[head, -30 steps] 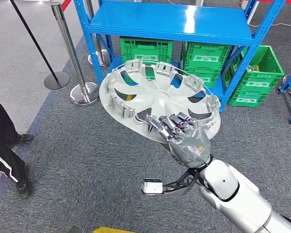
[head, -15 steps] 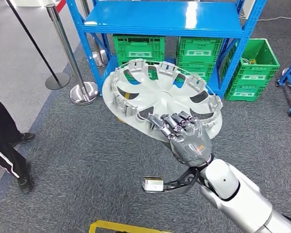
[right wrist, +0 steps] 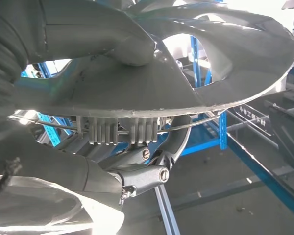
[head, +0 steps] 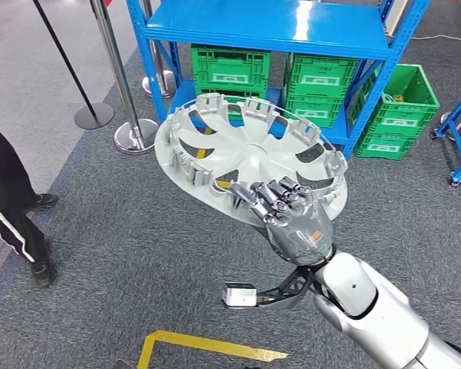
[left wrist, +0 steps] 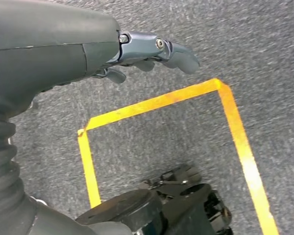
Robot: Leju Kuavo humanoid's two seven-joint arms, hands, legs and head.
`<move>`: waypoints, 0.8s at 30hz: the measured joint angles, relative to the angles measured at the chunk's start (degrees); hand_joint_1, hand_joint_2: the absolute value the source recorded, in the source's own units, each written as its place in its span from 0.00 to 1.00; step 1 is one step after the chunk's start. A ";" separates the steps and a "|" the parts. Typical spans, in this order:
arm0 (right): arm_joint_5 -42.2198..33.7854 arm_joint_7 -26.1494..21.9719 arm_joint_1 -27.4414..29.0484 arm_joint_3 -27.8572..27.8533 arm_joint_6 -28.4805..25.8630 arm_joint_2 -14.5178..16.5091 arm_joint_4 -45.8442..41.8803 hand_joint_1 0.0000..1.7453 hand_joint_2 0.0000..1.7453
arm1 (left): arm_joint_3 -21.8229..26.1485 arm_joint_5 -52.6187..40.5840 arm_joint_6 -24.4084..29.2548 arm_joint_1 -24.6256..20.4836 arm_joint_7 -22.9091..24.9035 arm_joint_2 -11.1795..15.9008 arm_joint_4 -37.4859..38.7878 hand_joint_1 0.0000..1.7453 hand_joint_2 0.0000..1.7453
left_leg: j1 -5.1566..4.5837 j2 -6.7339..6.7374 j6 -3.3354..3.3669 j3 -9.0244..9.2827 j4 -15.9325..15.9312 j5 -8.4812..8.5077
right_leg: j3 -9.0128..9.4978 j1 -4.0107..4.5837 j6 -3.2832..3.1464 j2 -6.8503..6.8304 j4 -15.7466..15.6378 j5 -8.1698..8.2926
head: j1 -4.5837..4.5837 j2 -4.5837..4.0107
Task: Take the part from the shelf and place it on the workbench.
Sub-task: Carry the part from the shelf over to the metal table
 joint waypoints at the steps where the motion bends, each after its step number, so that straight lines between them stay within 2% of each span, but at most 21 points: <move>1: -0.01 0.00 0.01 0.01 0.00 0.00 0.00 1.00 1.00 | -0.01 -0.05 0.00 0.01 0.01 -0.02 0.00 0.00 1.00 | -0.01 0.00 -0.07 -0.69 0.04 0.45 | 1.24 0.00 0.05 -0.01 -0.21 1.13 | 0.01 0.00; 2: -0.01 0.00 0.00 0.01 0.00 0.00 0.00 1.00 1.00 | 0.00 -0.15 0.00 0.01 0.04 -0.05 0.00 0.00 1.00 | -0.02 -0.01 -0.21 -1.27 0.08 0.85 | 3.55 0.00 0.00 -0.03 -2.55 2.77 | 0.01 0.00; 3: -0.01 0.01 -0.03 0.00 0.00 0.00 0.00 1.00 1.00 | 0.01 -0.33 0.00 0.02 0.12 -0.09 -0.01 0.00 1.00 | -0.02 -0.02 -0.39 -1.70 0.15 1.19 | 6.68 0.01 -0.15 -0.09 -6.48 3.96 | 0.02 0.00; 4: -0.02 0.02 -0.08 -0.01 0.01 0.00 0.00 1.00 1.00 | 0.02 -0.56 0.00 0.04 0.23 -0.13 -0.03 0.00 1.00 | -0.12 -0.04 -0.60 -2.03 0.32 1.45 | 10.12 0.06 -0.35 -0.16 -11.11 4.31 | 0.03 0.00; 5: -0.02 0.05 -0.14 -0.03 0.01 0.00 -0.02 1.00 1.00 | 0.03 -0.79 0.00 0.11 0.35 -0.16 -0.05 0.00 1.00 | -0.22 -0.05 -0.87 -2.26 0.51 1.76 | 12.91 0.12 -0.61 -0.20 -15.10 3.98 | 0.03 0.00; 6: -0.02 0.07 -0.19 -0.04 0.01 0.00 -0.03 1.00 1.00 | 0.05 -0.97 0.00 0.16 0.44 -0.18 -0.08 0.00 1.00 | -0.30 -0.04 -1.12 -2.44 0.68 2.12 | 14.63 0.20 -0.87 -0.20 -17.72 3.34 | 0.04 0.00; 7: -0.02 0.07 -0.20 -0.04 0.01 0.00 -0.05 1.00 1.00 | 0.06 -1.08 0.00 0.21 0.49 -0.19 -0.10 0.00 1.00 | -0.36 -0.02 -1.40 -2.60 0.79 2.49 | 15.31 0.30 -1.14 -0.14 -18.93 2.97 | 0.04 0.00; 9: -0.02 0.07 -0.19 -0.04 0.00 0.00 -0.07 1.00 1.00 | 0.10 -1.14 0.00 0.26 0.51 -0.16 -0.13 0.00 1.00 | -0.24 -0.05 -1.98 -2.97 1.12 2.51 | 14.84 0.18 -1.93 -0.11 -19.22 3.29 | 0.01 0.00; 10: -0.02 0.08 -0.19 -0.04 0.00 0.01 -0.07 1.00 1.00 | 0.12 -1.19 0.00 0.31 0.50 -0.15 -0.13 0.00 1.00 | -0.15 -0.13 -2.35 -3.41 2.17 1.48 | 14.61 0.07 -2.43 -0.15 -19.29 3.62 | -0.08 0.00; 11: -0.02 0.09 -0.20 -0.04 0.00 0.01 -0.07 1.00 1.00 | 0.15 -1.25 0.00 0.35 0.49 -0.13 -0.13 0.00 1.00 | -0.01 -0.22 -2.75 -4.30 4.53 -0.42 | 14.34 -0.04 -2.89 -0.22 -19.36 3.98 | -0.19 0.00; 13: -0.02 0.09 -0.18 -0.04 -0.01 0.02 -0.05 1.00 1.00 | 0.20 -1.42 0.00 0.41 0.48 -0.14 -0.13 0.00 1.00 | 0.32 -0.32 -3.49 -6.84 11.97 -4.99 | 13.68 -0.02 -3.39 -0.29 -19.26 4.58 | -0.36 0.00; 14: -0.01 0.09 -0.15 -0.03 -0.01 0.02 -0.05 1.00 1.00 | 0.23 -1.48 0.00 0.42 0.48 -0.15 -0.13 0.00 1.00 | 0.49 -0.32 -3.73 -7.86 15.41 -6.46 | 13.29 0.00 -3.43 -0.29 -19.16 4.82 | -0.36 0.00; 15: -0.01 0.08 -0.12 -0.03 -0.02 0.02 -0.04 1.00 1.00 | 0.25 -1.56 0.00 0.43 0.49 -0.17 -0.13 0.00 1.00 | 0.63 -0.32 -3.85 -8.07 17.11 -6.75 | 12.93 0.01 -3.39 -0.28 -19.00 4.97 | -0.36 0.00; 16: -0.01 0.07 -0.10 -0.02 -0.03 0.02 -0.04 1.00 1.00 | 0.27 -1.60 0.00 0.43 0.49 -0.18 -0.13 0.00 1.00 | 0.75 -0.32 -3.89 -7.33 16.76 -6.01 | 12.64 0.01 -3.35 -0.26 -18.79 5.06 | -0.36 0.00; 17: -0.01 0.05 -0.08 -0.01 -0.03 0.02 -0.04 1.00 1.00 | 0.32 -1.64 0.00 0.44 0.50 -0.17 -0.13 0.00 1.00 | 0.83 -0.33 -3.84 -5.61 14.23 -4.45 | 12.44 0.00 -3.29 -0.24 -18.55 5.07 | -0.36 0.00; 18: -0.01 0.03 -0.07 -0.01 -0.04 0.02 -0.04 1.00 1.00 | 0.36 -1.68 0.00 0.44 0.50 -0.14 -0.13 0.00 1.00 | 0.87 -0.38 -3.69 -3.34 10.32 -2.80 | 12.30 0.00 -3.22 -0.22 -18.34 5.04 | -0.37 0.00; 20: -0.01 0.02 -0.13 -0.01 -0.05 0.03 -0.04 1.00 1.00 | 0.42 -1.72 0.01 0.43 0.51 -0.08 -0.14 0.00 1.00 | 0.72 -0.59 -3.20 0.29 3.74 -1.13 | 11.90 0.11 -2.84 -0.17 -18.06 5.09 | -0.33 0.00; 21: 0.00 0.02 -0.17 -0.01 -0.05 0.06 -0.04 1.00 1.00 | 0.42 -1.74 0.01 0.45 0.51 -0.03 -0.15 0.00 1.00 | 0.60 -0.68 -2.96 1.03 2.13 -1.11 | 11.68 0.14 -2.55 -0.16 -18.01 5.20 | -0.32 0.00; 24: 0.00 0.01 -0.23 -0.01 -0.07 0.16 -0.04 1.00 1.00 | 0.45 -1.72 0.02 0.48 0.52 0.14 -0.15 0.00 1.00 | 0.55 -0.67 -2.10 0.98 1.02 -1.25 | 11.01 0.13 -1.60 -0.12 -17.81 5.21 | -0.29 0.00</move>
